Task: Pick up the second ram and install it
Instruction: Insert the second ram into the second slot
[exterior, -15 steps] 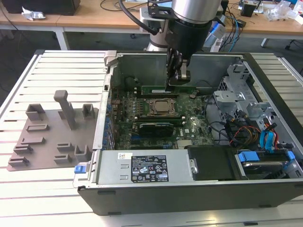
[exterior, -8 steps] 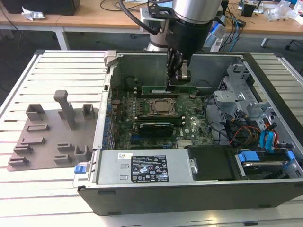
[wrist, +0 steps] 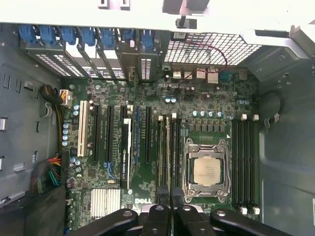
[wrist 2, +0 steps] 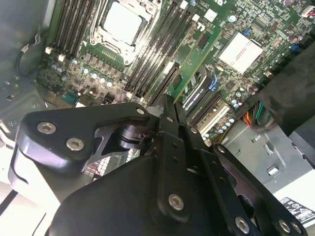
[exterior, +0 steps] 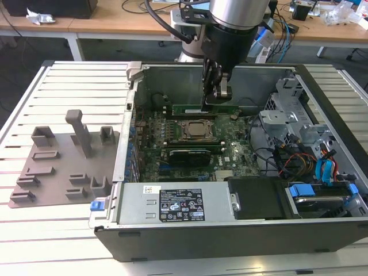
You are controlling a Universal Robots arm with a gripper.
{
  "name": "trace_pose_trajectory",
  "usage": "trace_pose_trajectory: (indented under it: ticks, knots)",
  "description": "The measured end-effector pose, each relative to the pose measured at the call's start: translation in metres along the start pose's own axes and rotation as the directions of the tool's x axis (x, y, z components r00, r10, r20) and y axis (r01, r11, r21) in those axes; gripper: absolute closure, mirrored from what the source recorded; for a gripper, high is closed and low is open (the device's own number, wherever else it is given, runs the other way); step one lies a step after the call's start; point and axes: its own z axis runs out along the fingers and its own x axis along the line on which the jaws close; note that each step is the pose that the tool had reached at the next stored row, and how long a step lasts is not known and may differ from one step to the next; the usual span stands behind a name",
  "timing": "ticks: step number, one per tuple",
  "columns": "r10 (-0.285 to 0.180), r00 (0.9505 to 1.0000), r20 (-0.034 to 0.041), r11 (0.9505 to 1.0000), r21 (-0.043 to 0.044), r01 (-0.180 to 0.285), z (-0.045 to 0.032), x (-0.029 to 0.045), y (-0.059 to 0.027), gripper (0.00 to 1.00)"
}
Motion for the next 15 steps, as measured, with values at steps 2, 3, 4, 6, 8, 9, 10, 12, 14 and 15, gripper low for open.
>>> trace_pose_trajectory:
  ticks: [2,3,4,6,8,9,10,12,14,15]
  knots:
    - [0.073,0.9973,0.0069,0.9974,0.0037,-0.073,0.0038,0.0,-0.0002,0.87]
    - [0.074,0.9972,0.0119,0.9973,0.0035,-0.074,0.0046,0.0,-0.0002,0.87]
    - [0.073,0.9972,0.0167,0.9973,0.0033,-0.073,0.0067,0.0001,-0.0005,0.87]
    - [0.073,0.9972,0.0169,0.9973,0.0032,-0.073,0.0118,0.0004,-0.001,0.87]
    - [0.073,0.9972,0.017,0.9973,0.0032,-0.073,0.0157,0.0006,-0.0013,0.87]
    - [0.073,0.9972,0.0169,0.9973,0.0031,-0.073,0.0165,0.0006,-0.0014,0.87]
    - [0.073,0.9972,0.0168,0.9973,0.0032,-0.073,0.0182,0.0007,-0.0015,0.87]
    - [0.073,0.9972,0.0168,0.9973,0.0031,-0.073,0.0212,0.0009,-0.0018,0.87]
    - [0.073,0.9972,0.0169,0.9973,0.0032,-0.073,0.0257,0.0011,-0.0022,0.87]
    - [0.073,0.9972,0.0169,0.9973,0.0032,-0.073,0.0298,0.0014,-0.0026,0.87]
